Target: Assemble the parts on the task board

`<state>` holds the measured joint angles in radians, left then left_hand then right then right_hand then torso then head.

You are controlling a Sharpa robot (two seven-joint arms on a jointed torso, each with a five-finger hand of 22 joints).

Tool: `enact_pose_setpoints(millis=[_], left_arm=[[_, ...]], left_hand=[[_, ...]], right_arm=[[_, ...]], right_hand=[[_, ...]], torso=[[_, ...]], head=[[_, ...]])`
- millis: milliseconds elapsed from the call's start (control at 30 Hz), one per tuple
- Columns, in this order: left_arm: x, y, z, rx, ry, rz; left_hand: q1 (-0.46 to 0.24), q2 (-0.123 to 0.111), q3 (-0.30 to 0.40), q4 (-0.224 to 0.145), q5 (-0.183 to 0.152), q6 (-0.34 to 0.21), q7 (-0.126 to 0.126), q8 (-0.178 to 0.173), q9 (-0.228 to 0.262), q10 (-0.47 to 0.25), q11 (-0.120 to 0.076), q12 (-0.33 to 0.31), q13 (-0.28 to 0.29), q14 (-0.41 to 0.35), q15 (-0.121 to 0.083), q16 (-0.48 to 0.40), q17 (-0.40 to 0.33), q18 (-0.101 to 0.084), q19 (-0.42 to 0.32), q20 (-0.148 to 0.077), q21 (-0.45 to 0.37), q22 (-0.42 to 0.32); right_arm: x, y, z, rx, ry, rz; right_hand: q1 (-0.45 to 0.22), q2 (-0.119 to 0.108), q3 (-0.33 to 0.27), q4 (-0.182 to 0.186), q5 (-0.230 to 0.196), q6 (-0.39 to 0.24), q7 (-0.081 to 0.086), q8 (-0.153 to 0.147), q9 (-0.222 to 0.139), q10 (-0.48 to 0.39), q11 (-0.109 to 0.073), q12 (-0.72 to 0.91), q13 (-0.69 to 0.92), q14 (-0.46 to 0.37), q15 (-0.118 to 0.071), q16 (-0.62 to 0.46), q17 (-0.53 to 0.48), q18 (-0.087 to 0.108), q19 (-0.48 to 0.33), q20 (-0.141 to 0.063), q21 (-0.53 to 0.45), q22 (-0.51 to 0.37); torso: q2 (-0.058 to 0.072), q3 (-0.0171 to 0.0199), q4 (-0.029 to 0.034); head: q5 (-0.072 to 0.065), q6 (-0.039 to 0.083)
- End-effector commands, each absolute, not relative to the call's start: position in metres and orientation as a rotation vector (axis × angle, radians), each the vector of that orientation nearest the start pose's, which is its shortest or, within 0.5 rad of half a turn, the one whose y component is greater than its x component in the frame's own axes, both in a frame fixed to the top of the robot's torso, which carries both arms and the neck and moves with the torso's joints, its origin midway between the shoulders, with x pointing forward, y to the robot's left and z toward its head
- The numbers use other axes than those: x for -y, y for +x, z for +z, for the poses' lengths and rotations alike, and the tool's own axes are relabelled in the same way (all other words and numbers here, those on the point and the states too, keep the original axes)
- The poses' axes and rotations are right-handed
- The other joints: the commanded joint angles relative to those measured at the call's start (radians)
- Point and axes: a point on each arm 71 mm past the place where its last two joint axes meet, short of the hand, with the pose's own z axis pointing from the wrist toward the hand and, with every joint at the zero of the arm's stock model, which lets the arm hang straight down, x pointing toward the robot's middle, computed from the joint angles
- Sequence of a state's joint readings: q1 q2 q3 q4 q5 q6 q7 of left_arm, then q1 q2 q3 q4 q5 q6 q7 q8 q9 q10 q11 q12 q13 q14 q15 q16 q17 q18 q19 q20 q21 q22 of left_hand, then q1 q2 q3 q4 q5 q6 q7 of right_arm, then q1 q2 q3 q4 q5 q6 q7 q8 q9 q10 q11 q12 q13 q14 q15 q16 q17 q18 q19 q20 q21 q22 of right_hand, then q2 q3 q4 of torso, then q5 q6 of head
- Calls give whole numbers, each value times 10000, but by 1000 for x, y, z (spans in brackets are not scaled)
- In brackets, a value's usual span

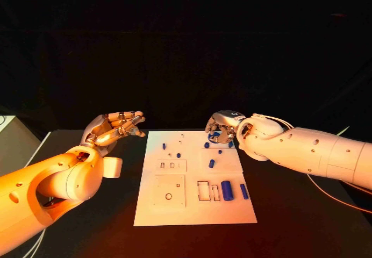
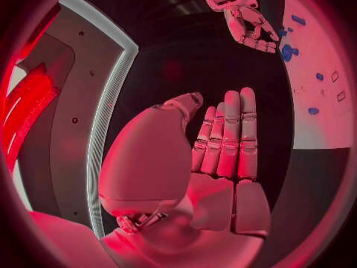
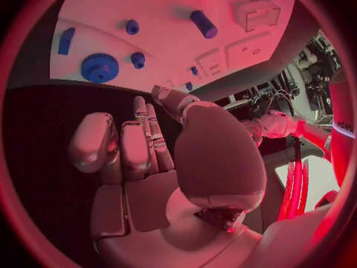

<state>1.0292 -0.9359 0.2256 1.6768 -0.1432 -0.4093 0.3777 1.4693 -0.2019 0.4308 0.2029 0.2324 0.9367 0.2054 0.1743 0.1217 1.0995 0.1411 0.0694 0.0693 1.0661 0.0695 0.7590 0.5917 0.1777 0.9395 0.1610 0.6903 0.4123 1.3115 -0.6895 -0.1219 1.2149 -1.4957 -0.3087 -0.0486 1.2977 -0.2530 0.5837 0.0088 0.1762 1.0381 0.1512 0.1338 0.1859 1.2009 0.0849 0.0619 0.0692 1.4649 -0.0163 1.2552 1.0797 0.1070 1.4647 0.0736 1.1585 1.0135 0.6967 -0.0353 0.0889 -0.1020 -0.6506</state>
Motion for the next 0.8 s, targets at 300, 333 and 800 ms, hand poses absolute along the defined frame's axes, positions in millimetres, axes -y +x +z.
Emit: enact_pose_setpoints(millis=[300,333,800], left_arm=[[-219,464,-141,-12829,-10282,-15983],[-219,464,-141,-12829,-10278,-15981],[-222,465,-141,-12816,-10268,-15896]], left_hand=[[-139,-10,59,12,-48,54,-24,49,19,67,-3,26,8,-97,-6,123,22,5,-123,18,119,80],[-139,-10,59,12,-48,54,-24,49,19,67,-3,26,8,-97,-6,123,22,5,-123,18,119,80],[-155,-10,63,22,-52,52,-22,51,21,64,-2,26,9,-109,-3,157,27,5,-149,21,152,105]], right_arm=[[213,554,-177,-16664,-2899,3616],[213,555,-177,-16686,-2910,3571],[216,556,-183,-17101,-3011,3170]], right_hand=[[-11,-122,-45,115,-44,-100,21,-48,45,-170,20,-6,-3,381,108,263,230,-116,-24,97,96,84],[-16,-128,-54,121,-46,-108,19,-51,49,-180,21,-6,-2,380,109,275,234,-112,-29,100,92,76],[-64,-165,-138,179,-85,-156,20,-67,73,-273,31,-7,4,360,122,347,249,-92,-68,120,68,31]], torso=[[181,-85,248],[194,-92,260],[333,-165,337]], head=[[-178,14],[-189,13],[-306,26]])
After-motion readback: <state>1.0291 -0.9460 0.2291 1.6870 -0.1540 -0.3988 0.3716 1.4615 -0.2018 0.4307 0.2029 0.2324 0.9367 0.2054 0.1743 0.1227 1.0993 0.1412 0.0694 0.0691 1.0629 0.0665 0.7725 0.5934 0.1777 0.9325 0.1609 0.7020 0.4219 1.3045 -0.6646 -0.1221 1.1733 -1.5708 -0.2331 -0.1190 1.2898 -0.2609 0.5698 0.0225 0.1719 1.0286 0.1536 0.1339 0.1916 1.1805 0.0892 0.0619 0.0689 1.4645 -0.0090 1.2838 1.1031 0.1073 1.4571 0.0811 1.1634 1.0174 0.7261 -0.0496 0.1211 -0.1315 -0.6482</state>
